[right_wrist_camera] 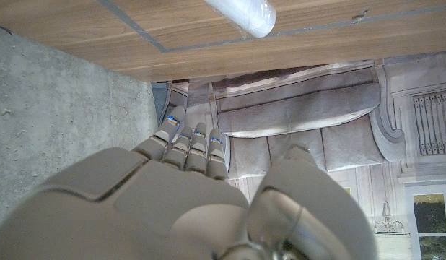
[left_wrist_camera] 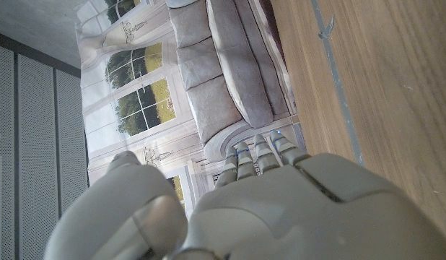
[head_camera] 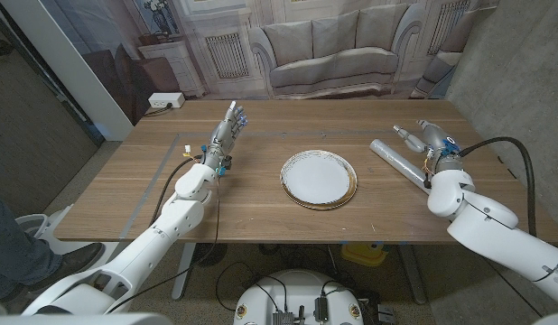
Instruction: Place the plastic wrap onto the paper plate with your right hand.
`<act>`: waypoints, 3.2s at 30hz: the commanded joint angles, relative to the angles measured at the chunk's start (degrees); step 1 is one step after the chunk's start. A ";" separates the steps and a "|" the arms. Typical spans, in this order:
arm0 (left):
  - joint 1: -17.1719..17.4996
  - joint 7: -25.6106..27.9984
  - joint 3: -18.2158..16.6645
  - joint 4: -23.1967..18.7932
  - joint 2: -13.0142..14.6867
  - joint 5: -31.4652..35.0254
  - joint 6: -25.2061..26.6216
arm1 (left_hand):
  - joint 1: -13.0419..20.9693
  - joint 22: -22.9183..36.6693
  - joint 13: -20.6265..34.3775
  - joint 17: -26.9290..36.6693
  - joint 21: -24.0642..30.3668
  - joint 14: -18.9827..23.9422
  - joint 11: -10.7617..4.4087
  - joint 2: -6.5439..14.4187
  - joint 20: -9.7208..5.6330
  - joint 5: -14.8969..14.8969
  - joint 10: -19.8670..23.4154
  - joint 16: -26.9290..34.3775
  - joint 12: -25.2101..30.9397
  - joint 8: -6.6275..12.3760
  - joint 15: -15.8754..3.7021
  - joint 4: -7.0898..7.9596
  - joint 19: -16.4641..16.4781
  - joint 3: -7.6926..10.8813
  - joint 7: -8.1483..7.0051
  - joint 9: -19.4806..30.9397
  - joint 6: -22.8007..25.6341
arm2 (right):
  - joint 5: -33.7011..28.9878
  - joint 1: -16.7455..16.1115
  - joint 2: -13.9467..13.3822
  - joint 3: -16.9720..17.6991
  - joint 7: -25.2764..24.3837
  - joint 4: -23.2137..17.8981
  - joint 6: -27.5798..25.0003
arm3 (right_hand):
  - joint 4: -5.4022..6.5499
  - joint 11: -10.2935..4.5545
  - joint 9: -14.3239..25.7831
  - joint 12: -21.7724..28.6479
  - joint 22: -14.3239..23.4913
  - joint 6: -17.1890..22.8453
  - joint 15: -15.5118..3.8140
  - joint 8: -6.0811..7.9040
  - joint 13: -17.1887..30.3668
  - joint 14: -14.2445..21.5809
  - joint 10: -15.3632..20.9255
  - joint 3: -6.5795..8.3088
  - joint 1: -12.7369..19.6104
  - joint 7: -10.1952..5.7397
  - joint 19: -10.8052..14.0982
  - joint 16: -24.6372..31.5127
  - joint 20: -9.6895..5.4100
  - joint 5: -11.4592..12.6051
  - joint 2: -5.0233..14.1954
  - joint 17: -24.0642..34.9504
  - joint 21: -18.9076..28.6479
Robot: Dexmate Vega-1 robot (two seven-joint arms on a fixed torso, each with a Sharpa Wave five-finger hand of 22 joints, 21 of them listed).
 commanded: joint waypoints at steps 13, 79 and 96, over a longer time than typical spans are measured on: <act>0.09 0.38 0.06 -0.08 -0.17 0.11 0.28 | 0.54 0.24 -0.03 0.20 0.03 0.26 -0.05 0.11 -0.53 -0.21 0.17 -0.24 -0.13 -0.17 0.08 0.07 -0.10 -0.51 0.04 0.13 0.37 | 2.40 4.09 -1.58 -4.20 0.52 1.25 -4.01 | -0.56 -0.05 0.28 -0.17 0.27 0.10 -0.12 -0.20 0.19 0.91 0.55 0.01 0.66 0.01 0.74 -0.01 -0.89 0.57 -0.02 0.00 -0.38; -0.09 0.36 -0.09 -0.25 0.08 0.07 0.51 | 0.92 0.25 -0.02 0.24 0.00 0.48 -0.30 0.63 -0.24 -0.44 0.33 -0.24 -0.23 -0.25 0.28 0.18 -0.24 -1.32 -0.04 0.15 0.57 | 6.81 15.48 -3.82 -15.71 3.00 2.60 -15.59 | -6.63 0.10 0.35 -0.81 0.18 -0.66 0.65 -0.25 0.26 3.21 -0.62 -0.03 8.09 -1.52 3.22 0.01 2.08 2.09 -4.62 -0.31 -3.22; 0.27 0.45 -0.18 -0.75 0.29 0.15 0.29 | 1.01 0.25 -0.01 0.24 0.01 0.51 -0.10 0.71 -0.16 -0.49 0.39 -0.25 -0.23 -0.27 0.24 0.19 -0.24 -1.52 -0.03 0.15 0.56 | 8.28 16.07 -3.94 -16.24 3.89 3.26 -16.01 | -7.03 0.21 0.40 -0.48 0.23 0.25 0.87 0.10 0.24 4.35 0.37 -0.64 8.40 -1.38 4.60 0.19 1.99 3.14 -5.67 -0.20 -3.57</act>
